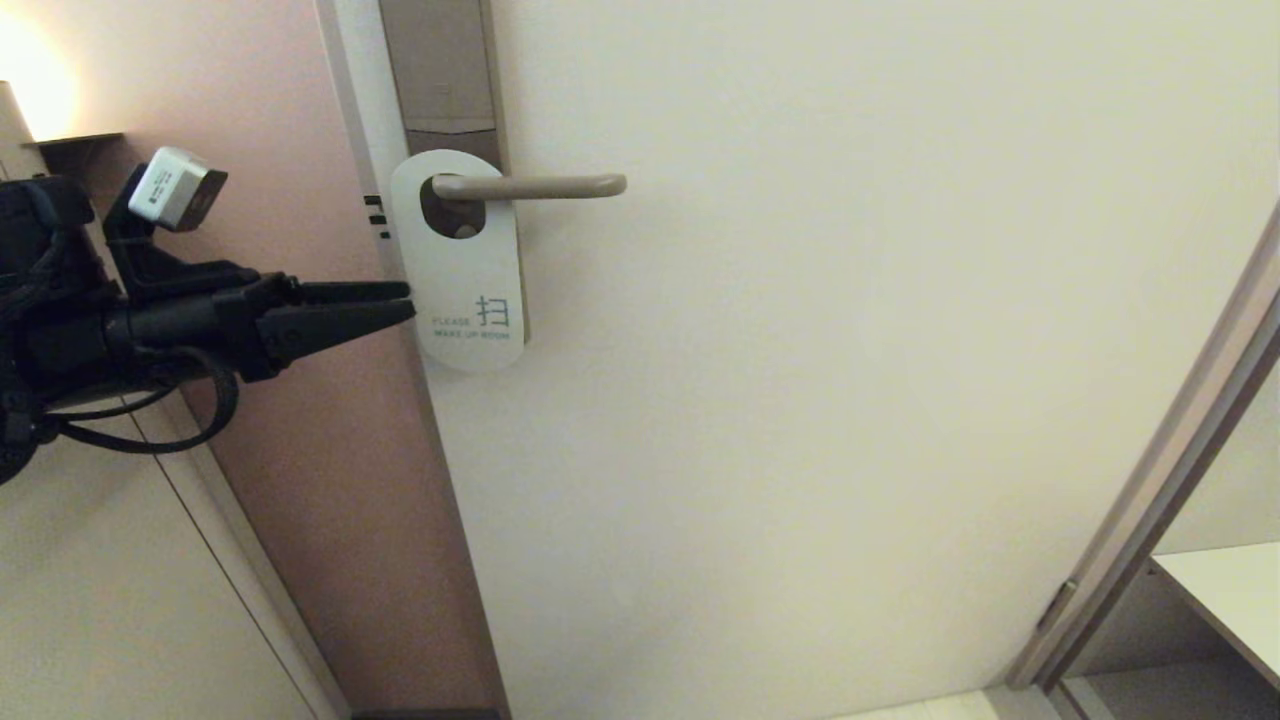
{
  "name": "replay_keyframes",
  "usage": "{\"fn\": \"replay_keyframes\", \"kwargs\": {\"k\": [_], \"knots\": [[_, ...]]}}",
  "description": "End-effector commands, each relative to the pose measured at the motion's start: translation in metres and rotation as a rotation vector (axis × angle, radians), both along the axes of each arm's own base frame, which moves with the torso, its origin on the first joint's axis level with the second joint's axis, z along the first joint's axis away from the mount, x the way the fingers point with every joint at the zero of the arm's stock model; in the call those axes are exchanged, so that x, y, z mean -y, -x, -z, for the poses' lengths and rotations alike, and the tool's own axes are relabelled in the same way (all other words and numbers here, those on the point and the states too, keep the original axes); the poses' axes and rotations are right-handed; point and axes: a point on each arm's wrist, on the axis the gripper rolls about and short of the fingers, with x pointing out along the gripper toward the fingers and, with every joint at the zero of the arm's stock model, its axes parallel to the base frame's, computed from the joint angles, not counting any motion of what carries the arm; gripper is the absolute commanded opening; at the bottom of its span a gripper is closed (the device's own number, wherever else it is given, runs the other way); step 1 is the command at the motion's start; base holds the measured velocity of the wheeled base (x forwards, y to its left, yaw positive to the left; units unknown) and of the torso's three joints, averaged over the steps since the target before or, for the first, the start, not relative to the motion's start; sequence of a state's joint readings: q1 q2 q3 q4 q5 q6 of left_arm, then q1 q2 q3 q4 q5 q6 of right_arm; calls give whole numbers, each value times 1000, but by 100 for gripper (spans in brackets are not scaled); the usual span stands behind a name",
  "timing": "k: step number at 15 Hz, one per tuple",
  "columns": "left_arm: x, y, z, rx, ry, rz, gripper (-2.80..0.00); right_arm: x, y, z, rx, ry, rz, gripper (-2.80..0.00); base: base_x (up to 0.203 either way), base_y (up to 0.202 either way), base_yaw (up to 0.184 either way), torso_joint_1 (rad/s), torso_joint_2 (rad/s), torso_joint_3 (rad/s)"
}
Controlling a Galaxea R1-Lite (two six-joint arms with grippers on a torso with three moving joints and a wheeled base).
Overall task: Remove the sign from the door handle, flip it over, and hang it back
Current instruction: Take down the sign
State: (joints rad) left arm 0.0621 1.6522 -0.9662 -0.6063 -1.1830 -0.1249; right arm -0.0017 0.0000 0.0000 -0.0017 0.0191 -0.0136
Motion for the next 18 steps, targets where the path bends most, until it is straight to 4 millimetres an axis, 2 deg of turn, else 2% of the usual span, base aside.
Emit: {"fn": "replay_keyframes", "kwargs": {"k": [1,4,8,12,18], "knots": [[-3,10,-9,19,0,-6,0,0,0,0,0,0,0,-280,0,0,0,0,0,0],[-7,23,-13,-24,2,-24,0,0,0,0,1,0,1,-280,0,0,0,0,0,0],[-10,7,-4,-39,-2,-52,0,0,0,0,1,0,0,-280,0,0,0,0,0,0],[-9,-9,-4,-33,-4,-52,0,0,0,0,0,0,-1,-280,0,0,0,0,0,0],[8,-8,-8,-23,-5,-5,0,0,0,0,0,0,0,-280,0,0,0,0,0,0]]}}
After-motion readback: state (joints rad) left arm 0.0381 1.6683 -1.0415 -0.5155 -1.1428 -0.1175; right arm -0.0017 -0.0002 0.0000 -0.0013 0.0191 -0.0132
